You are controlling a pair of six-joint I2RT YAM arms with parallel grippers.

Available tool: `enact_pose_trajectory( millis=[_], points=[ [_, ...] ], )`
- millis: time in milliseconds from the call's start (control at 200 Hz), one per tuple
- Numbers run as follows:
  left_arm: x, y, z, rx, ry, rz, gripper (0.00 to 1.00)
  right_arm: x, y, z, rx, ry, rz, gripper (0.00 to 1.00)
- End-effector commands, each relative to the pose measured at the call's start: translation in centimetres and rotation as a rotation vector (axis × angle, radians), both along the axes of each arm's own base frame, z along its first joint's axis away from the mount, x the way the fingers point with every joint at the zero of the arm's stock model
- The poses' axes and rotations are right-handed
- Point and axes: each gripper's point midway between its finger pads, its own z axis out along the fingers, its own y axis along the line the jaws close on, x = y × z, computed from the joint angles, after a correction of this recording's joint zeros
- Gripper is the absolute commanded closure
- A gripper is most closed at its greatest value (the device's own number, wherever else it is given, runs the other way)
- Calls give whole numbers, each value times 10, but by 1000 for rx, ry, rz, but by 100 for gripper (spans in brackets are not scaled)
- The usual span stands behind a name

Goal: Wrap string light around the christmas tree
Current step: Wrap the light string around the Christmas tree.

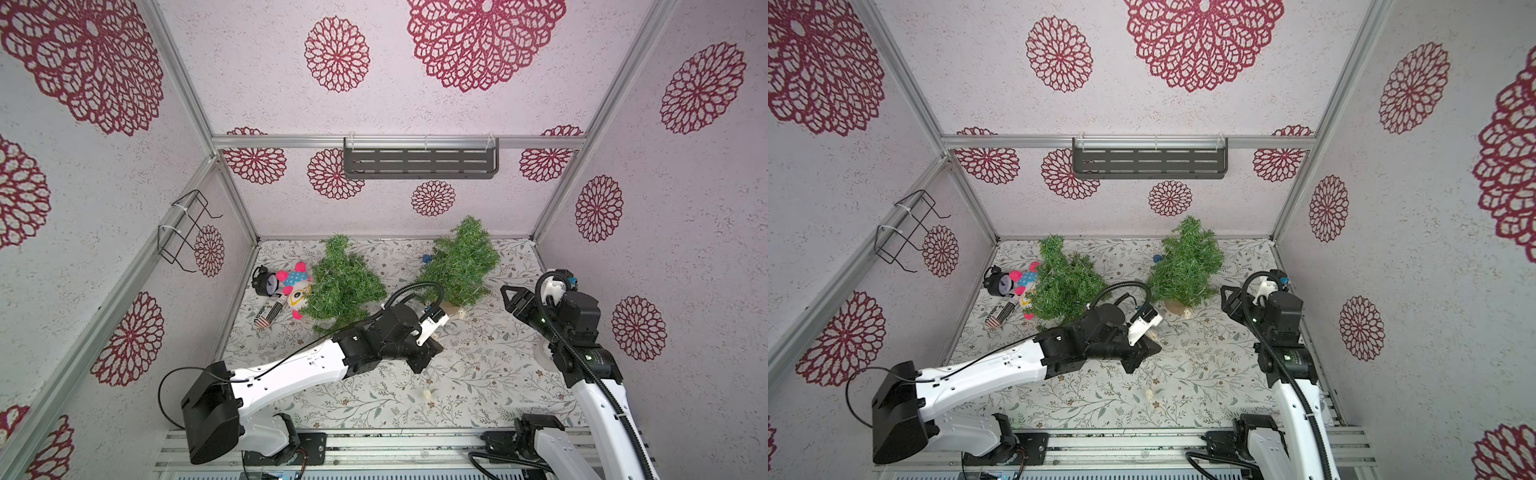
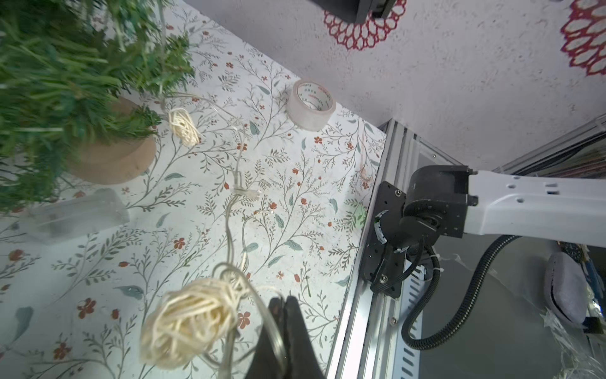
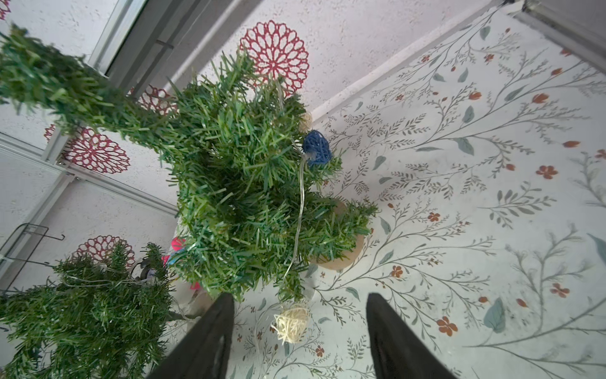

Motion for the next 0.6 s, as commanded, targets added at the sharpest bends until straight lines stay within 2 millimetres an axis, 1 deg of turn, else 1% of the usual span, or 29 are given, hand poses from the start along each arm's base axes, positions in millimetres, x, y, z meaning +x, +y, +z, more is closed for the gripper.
enact_pose_trajectory(
  millis=[0,160,350,425,510,595],
  points=[
    [4,21,-16,57,39,59,100,15,9,18,27,-101,35,41],
    [7,38,-13,60,47,101,100,37,22,2,50,-80,61,51],
    [17,66,-14,104,47,195,100,57,39,-2,64,-93,77,53],
    [22,75,-13,108,51,230,100,66,41,-10,53,-77,69,54],
    [25,83,-13,119,48,255,100,76,38,-24,38,-48,44,62],
    [28,91,-14,135,50,279,100,80,33,-37,6,-14,16,76]
  ],
)
